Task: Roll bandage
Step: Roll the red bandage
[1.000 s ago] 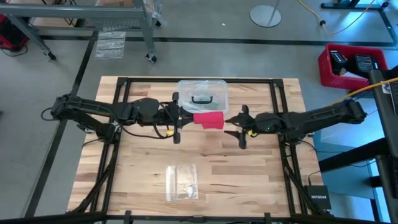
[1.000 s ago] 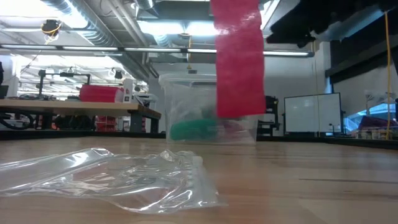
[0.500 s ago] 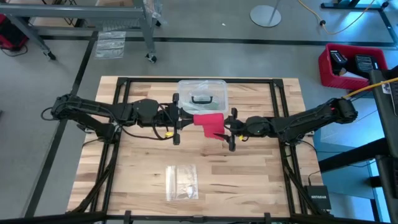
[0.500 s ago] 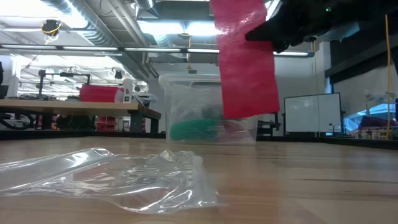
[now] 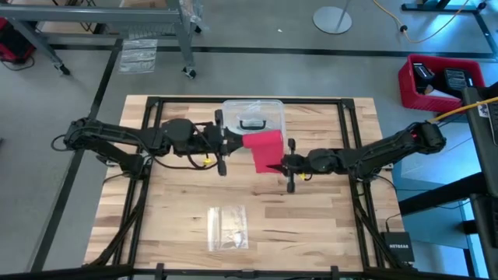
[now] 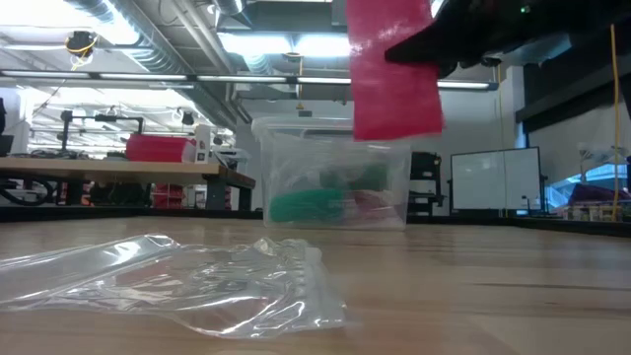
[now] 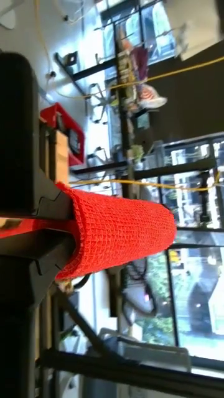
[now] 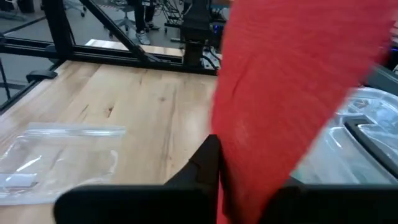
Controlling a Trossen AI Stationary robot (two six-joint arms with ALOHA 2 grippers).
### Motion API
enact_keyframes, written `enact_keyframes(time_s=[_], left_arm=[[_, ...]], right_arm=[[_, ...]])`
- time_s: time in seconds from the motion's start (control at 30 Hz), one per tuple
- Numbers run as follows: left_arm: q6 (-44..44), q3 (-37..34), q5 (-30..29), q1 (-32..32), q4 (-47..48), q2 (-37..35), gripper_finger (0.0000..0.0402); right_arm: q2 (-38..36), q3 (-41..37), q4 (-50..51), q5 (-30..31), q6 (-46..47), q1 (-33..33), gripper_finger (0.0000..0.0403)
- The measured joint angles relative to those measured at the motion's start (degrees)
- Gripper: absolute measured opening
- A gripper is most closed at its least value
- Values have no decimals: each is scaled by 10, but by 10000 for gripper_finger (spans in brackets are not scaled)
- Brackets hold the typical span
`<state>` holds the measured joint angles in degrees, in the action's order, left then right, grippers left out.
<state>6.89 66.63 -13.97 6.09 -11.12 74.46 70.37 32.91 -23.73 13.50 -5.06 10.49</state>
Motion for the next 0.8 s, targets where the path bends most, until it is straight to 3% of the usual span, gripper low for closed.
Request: enact_keyframes(time_s=[0.27,0.53,0.8], left_arm=[[11,0,-14,-29,-20,0,10],[42,0,-75,-55,-19,23,10],[95,0,-148,-68,-19,72,11]], right_arm=[[0,0,-2,50,7,80,6],[0,1,-16,42,71,145,3],[0,67,15,20,93,206,3]])
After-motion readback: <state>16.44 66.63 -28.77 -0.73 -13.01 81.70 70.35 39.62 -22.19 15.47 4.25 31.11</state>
